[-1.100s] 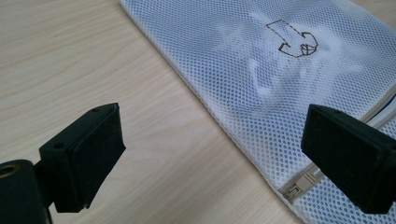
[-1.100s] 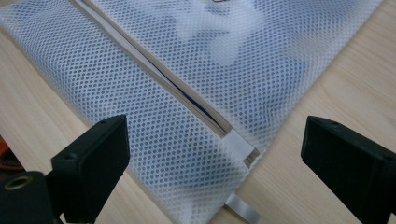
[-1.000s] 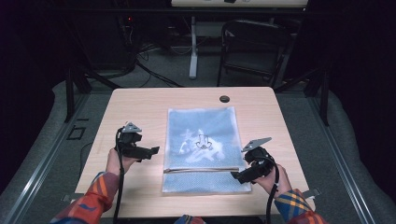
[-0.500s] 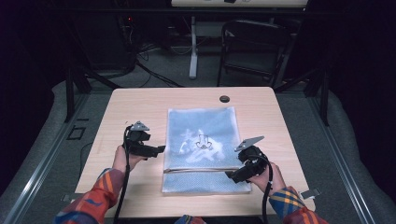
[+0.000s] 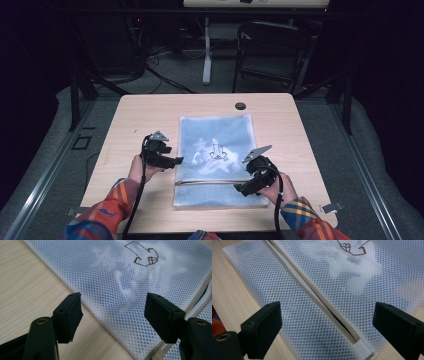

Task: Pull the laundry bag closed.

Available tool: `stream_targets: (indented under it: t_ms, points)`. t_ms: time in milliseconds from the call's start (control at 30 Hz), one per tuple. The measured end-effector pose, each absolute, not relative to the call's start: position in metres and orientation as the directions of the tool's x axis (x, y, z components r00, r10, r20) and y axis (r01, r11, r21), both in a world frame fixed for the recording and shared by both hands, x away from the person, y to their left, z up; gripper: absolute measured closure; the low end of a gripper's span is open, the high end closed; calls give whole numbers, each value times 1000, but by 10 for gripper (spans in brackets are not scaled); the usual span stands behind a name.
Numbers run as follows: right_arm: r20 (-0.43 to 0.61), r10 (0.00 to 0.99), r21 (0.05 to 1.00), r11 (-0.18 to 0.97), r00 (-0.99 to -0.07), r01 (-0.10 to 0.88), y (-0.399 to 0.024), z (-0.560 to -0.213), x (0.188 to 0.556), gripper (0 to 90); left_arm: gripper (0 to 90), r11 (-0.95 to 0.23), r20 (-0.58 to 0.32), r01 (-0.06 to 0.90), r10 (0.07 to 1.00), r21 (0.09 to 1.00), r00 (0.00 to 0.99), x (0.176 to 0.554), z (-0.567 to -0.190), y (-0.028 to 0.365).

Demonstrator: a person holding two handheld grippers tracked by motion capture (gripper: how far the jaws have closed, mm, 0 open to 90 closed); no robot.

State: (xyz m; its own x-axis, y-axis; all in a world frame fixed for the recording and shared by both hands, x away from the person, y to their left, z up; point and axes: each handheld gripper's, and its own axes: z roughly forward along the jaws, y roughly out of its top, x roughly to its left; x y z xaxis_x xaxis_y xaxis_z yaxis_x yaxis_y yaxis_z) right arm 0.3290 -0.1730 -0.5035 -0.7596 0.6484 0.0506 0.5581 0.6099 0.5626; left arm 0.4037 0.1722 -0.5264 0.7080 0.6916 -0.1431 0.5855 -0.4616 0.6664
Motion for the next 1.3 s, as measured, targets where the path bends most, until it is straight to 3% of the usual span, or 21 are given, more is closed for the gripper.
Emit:
stream_targets:
  t_ms: [800, 1300]
  points:
    - [46, 577, 545, 669, -815, 505, -130, -512, 339, 127, 762, -529, -213, 591, 609, 609, 765, 411, -544, 164]
    - [66, 520, 567, 683, -852, 461, -91, -520, 346, 213, 900, -569, -232, 614, 602, 546, 764, 412, -557, 163]
